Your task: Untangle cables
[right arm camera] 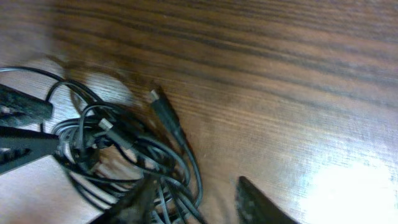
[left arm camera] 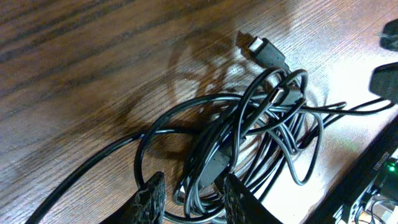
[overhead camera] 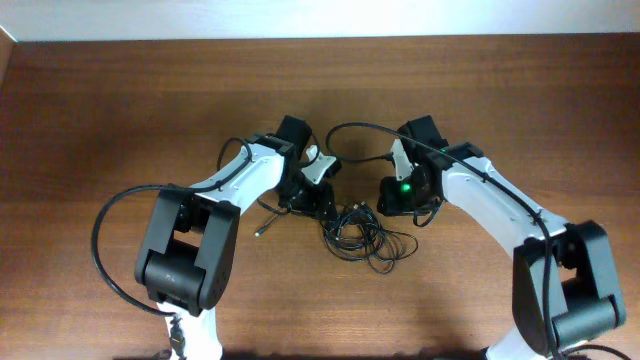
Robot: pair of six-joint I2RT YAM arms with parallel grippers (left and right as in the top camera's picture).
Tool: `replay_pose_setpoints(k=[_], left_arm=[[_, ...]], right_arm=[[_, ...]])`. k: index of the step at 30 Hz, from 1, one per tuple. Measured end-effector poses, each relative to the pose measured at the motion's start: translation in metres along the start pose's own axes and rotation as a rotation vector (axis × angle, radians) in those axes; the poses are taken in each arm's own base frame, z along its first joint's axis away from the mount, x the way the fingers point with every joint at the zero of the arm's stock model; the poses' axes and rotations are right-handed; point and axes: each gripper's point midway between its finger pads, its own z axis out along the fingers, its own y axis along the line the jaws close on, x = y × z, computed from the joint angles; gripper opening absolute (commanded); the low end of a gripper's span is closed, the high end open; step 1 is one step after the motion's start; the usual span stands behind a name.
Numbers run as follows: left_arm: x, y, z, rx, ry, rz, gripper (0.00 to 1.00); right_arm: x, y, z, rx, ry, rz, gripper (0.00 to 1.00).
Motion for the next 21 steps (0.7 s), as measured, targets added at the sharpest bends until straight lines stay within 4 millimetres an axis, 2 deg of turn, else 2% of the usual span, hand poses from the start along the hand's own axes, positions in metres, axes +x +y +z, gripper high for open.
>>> replay_pose_setpoints(k=[2, 5, 8, 10, 15, 18, 19, 21], left_arm=[[-0.002, 0.001, 0.001, 0.0, -0.008, 0.001, 0.25], [-0.001, 0.006, 0.01, 0.002, 0.01, -0.014, 0.24], [0.0, 0.006, 0.011, 0.005, 0.013, -0.016, 0.23], [0.001, 0.006, 0.011, 0.005, 0.016, -0.018, 0.21], [0.003, 0.006, 0.012, 0.005, 0.023, -0.023, 0.18], [0.008, 0.008, 0.015, 0.006, 0.034, -0.03, 0.15], [0.009, 0.008, 0.015, 0.006, 0.034, -0.032, 0.11], [0.008, 0.008, 0.015, 0.005, 0.033, -0.028, 0.0]], right_arm=[[0.0, 0.0, 0.008, 0.001, 0.011, -0.038, 0.44], [0.0, 0.006, 0.016, -0.001, 0.016, -0.089, 0.43], [0.003, 0.017, 0.021, -0.007, 0.02, -0.139, 0.43], [0.005, 0.021, 0.023, -0.007, 0.028, -0.153, 0.4], [0.008, 0.018, 0.036, -0.002, 0.054, -0.154, 0.39], [0.005, 0.018, 0.042, -0.004, 0.047, -0.154, 0.1], [0.002, 0.018, 0.042, -0.007, 0.037, -0.157, 0.05], [-0.001, 0.022, 0.042, -0.024, 0.027, -0.167, 0.04]])
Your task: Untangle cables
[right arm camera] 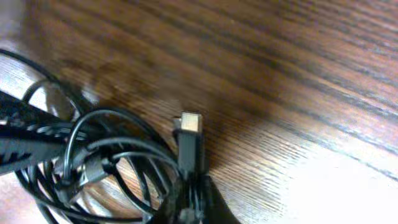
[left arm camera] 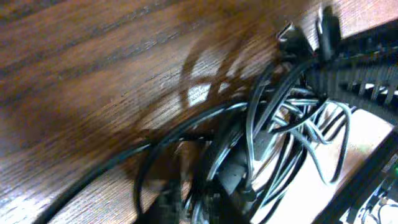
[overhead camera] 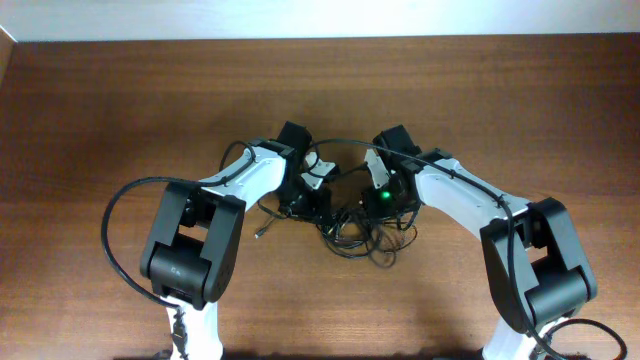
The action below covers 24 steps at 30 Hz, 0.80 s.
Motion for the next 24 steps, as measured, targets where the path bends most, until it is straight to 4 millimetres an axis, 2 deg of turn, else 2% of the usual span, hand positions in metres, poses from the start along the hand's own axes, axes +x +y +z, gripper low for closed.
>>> replay_pose_setpoints(k=[4, 9, 11, 16, 20, 24], left_arm=[[-0.001, 0.0, 0.001, 0.007, -0.008, 0.019, 0.0], [-0.004, 0.008, -0.005, 0.017, -0.03, -0.004, 0.0], [-0.007, 0.015, -0.01, 0.027, -0.049, -0.026, 0.0], [-0.008, 0.031, -0.016, -0.017, -0.061, -0.091, 0.0], [-0.008, 0.032, -0.016, -0.02, -0.062, -0.129, 0.0], [-0.008, 0.033, -0.016, -0.023, -0.063, -0.158, 0.0]], right_arm=[[0.003, 0.013, -0.006, -0.097, 0.028, -0.023, 0.04], [-0.006, 0.028, -0.032, -0.249, -0.01, -0.044, 0.04], [-0.009, 0.034, -0.047, -0.29, -0.041, -0.062, 0.04], [-0.01, 0.042, -0.055, -0.365, -0.051, -0.077, 0.04], [-0.011, 0.023, -0.061, -0.366, -0.05, 0.017, 0.04], [0.008, -0.013, -0.058, -0.228, 0.028, 0.161, 0.04]])
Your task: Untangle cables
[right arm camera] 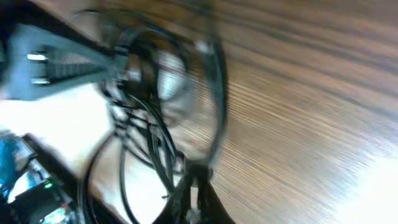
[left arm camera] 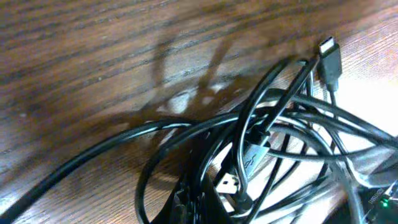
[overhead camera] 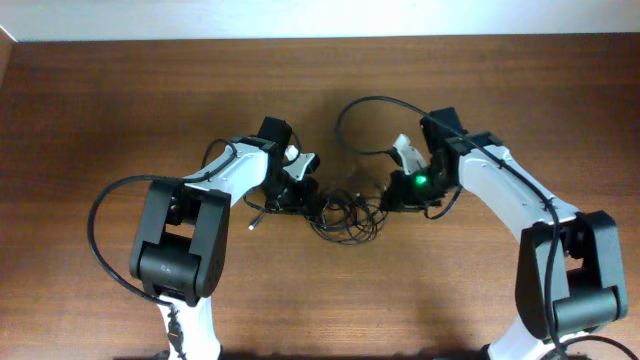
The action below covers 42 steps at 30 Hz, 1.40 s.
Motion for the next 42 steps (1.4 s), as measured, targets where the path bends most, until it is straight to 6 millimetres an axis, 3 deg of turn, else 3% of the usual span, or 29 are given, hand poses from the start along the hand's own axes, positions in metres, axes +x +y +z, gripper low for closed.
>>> replay_pose_setpoints(k=[3, 6, 9, 11, 12, 14, 16, 18, 21, 24, 26, 31, 42], left_arm=[[0.0, 0.0, 0.0, -0.002, 0.0, -0.003, 0.0], [0.0, 0.0, 0.0, -0.002, 0.0, -0.006, 0.0], [0.0, 0.0, 0.0, -0.004, -0.001, -0.006, 0.0], [0.0, 0.0, 0.0, -0.004, -0.001, -0.006, 0.0], [0.0, 0.0, 0.0, -0.004, -0.001, -0.006, 0.0], [0.0, 0.001, -0.001, -0.004, -0.001, -0.007, 0.0], [0.0, 0.001, -0.001, -0.004, -0.001, -0.009, 0.0], [0.0, 0.001, -0.001, -0.004, -0.001, -0.009, 0.0], [0.0, 0.001, -0.001, -0.004, -0.002, -0.01, 0.0], [-0.001, 0.001, -0.001, -0.003, -0.003, -0.009, 0.0], [-0.001, 0.001, -0.001, -0.003, -0.004, -0.009, 0.0], [-0.002, 0.0, -0.001, 0.003, -0.009, -0.002, 0.0], [-0.003, 0.0, -0.001, 0.004, -0.013, 0.001, 0.0]], right_arm=[[0.001, -0.021, -0.002, 0.103, -0.002, 0.041, 0.04], [0.015, -0.057, 0.003, 0.276, 0.001, 0.185, 0.04], [0.024, -0.075, 0.008, 0.347, -0.005, 0.26, 0.07], [0.027, -0.076, 0.005, 0.365, 0.004, 0.276, 0.09], [0.027, -0.074, 0.001, 0.369, 0.017, 0.28, 0.13], [0.007, -0.057, -0.015, 0.337, -0.018, 0.224, 0.4], [-0.019, -0.034, -0.036, 0.28, -0.083, 0.143, 0.41], [-0.039, -0.016, -0.051, 0.232, -0.158, 0.081, 0.33], [-0.052, -0.008, -0.049, 0.2, -0.208, 0.027, 0.27], [-0.061, 0.009, -0.033, 0.181, -0.246, -0.097, 0.25], [-0.06, 0.032, -0.008, 0.159, -0.257, -0.242, 0.24], [-0.054, 0.057, 0.023, 0.128, -0.287, -0.389, 0.24], [-0.064, 0.05, 0.068, 0.115, -0.305, -0.448, 0.36]])
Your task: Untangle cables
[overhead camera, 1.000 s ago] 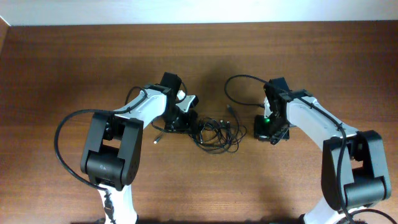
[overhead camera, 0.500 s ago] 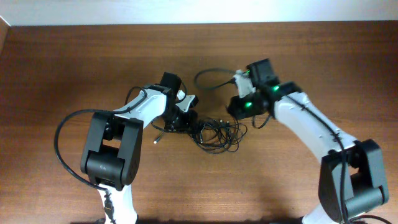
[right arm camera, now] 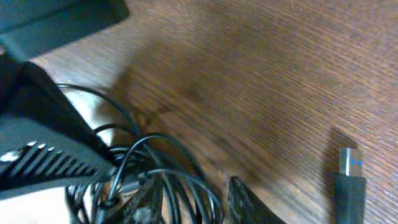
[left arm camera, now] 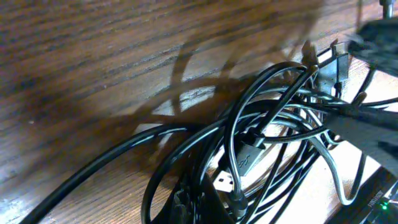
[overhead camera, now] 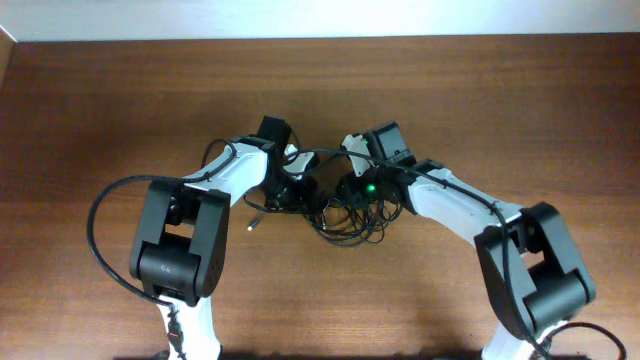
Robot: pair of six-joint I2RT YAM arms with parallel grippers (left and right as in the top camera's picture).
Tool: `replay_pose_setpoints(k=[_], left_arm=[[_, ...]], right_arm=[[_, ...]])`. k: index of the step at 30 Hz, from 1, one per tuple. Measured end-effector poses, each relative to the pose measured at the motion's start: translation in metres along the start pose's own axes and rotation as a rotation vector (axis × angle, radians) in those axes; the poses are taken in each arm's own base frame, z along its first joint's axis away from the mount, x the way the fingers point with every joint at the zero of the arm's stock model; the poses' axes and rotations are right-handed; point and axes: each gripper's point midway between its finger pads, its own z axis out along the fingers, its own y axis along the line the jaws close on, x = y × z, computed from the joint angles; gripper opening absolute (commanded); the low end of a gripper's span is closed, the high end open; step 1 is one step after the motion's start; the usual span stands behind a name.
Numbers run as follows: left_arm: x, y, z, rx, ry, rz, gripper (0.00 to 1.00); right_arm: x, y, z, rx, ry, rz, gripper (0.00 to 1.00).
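A knot of thin black cables (overhead camera: 352, 222) lies mid-table. In the left wrist view my left gripper (left arm camera: 200, 210) is shut on several strands at the knot's left side, and a silver USB plug (left arm camera: 225, 182) sits just beside the jaws. From above, the left gripper (overhead camera: 303, 193) is at the knot's left edge. My right gripper (overhead camera: 354, 192) hangs over the top of the knot. In its own view the right gripper (right arm camera: 196, 202) is open, with loose strands running between its fingers (right arm camera: 244, 200). A blue-tongued USB plug (right arm camera: 348, 173) lies free on the wood to the right.
A single cable end (overhead camera: 256, 222) trails out left of the knot. Each arm's own thick black cable (overhead camera: 105, 215) loops beside it. The brown wooden table (overhead camera: 480, 100) stretches all round, and a pale wall strip runs along its far edge.
My right gripper was shut on a cable to the right of the knot. Now it is open and has moved left over the knot, with the plug lying free. The left gripper still holds.
At first both grippers were open at the knot, the left one around several strands. Then both were shut, the right on a plug-ended cable. They then stood farther apart with the knot stretched between them. Now the right gripper is open at the knot again.
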Motion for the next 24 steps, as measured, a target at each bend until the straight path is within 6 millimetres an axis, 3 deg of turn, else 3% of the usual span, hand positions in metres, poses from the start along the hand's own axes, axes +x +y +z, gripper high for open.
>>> replay_pose_setpoints(k=[3, 9, 12, 19, 22, 24], left_arm=[[0.0, 0.0, 0.0, 0.0, -0.001, 0.0, 0.0], [-0.001, 0.0, 0.0, 0.0, -0.003, 0.002, 0.0], [-0.001, 0.0, 0.0, 0.0, -0.003, 0.002, 0.0], [-0.001, 0.0, 0.0, 0.001, -0.003, 0.002, 0.0], [-0.001, 0.0, 0.0, 0.001, -0.003, 0.002, 0.0], [-0.002, 0.0, 0.0, 0.001, -0.007, 0.004, 0.0]], right_arm=[[0.003, -0.003, 0.007, 0.0, 0.009, 0.003, 0.4], [0.01, -0.004, 0.011, 0.002, 0.033, 0.011, 0.38], [0.012, -0.005, 0.011, 0.002, 0.041, 0.014, 0.27], [0.015, -0.006, 0.017, -0.003, 0.047, 0.015, 0.23], [0.014, -0.006, 0.017, -0.006, 0.044, 0.015, 0.04], [0.016, -0.004, 0.019, -0.015, 0.048, 0.013, 0.04]])
